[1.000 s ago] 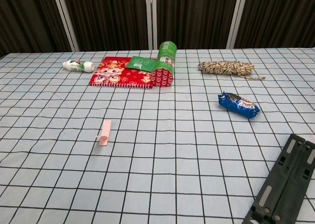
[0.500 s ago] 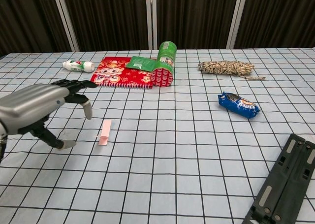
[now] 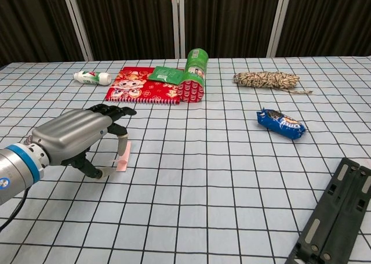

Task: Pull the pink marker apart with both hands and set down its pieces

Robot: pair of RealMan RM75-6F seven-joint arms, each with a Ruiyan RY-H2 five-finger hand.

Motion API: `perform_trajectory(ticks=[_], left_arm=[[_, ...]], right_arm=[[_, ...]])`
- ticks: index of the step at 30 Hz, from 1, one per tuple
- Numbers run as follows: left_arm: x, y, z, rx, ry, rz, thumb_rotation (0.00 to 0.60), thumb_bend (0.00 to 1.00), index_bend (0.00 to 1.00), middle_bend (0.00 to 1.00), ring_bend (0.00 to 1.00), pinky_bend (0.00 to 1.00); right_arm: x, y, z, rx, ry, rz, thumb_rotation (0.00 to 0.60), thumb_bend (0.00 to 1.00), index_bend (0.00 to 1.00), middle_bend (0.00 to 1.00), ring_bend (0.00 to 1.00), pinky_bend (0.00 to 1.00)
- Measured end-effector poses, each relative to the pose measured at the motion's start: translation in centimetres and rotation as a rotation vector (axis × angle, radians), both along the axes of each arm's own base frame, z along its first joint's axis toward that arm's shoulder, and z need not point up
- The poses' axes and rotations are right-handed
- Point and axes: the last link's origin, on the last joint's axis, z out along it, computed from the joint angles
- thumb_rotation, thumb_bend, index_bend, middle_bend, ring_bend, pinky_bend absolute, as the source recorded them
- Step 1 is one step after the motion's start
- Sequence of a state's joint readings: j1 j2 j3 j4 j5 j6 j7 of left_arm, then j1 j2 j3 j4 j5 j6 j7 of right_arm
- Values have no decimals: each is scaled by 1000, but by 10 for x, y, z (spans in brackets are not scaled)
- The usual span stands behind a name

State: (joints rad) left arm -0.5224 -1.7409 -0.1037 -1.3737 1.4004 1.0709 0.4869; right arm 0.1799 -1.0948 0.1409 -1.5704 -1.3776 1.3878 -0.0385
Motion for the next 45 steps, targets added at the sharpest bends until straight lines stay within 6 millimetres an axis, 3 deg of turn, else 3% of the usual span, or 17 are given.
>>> perform_trajectory(ticks=[23, 29, 38, 45], left_arm=[[2, 0, -3, 1, 3, -5, 600, 446, 557, 0, 0, 0], [3, 1, -4, 7, 3, -5, 600, 550, 585, 0, 0, 0], [10, 5, 5, 39, -31, -6, 600, 556, 769, 0, 0, 0], [39, 23, 27, 81, -154, -30, 600, 556, 826, 0, 0, 0]], right_arm=[[1, 0, -1, 12, -13, 0, 600, 0, 55, 0, 0, 0], [1, 0, 0, 12, -15, 2, 600, 0, 55, 0, 0, 0], [2, 1, -1, 15, -41, -2, 600, 0, 56, 0, 0, 0], [6, -5, -10, 61, -174, -22, 600, 0, 101, 0, 0, 0]])
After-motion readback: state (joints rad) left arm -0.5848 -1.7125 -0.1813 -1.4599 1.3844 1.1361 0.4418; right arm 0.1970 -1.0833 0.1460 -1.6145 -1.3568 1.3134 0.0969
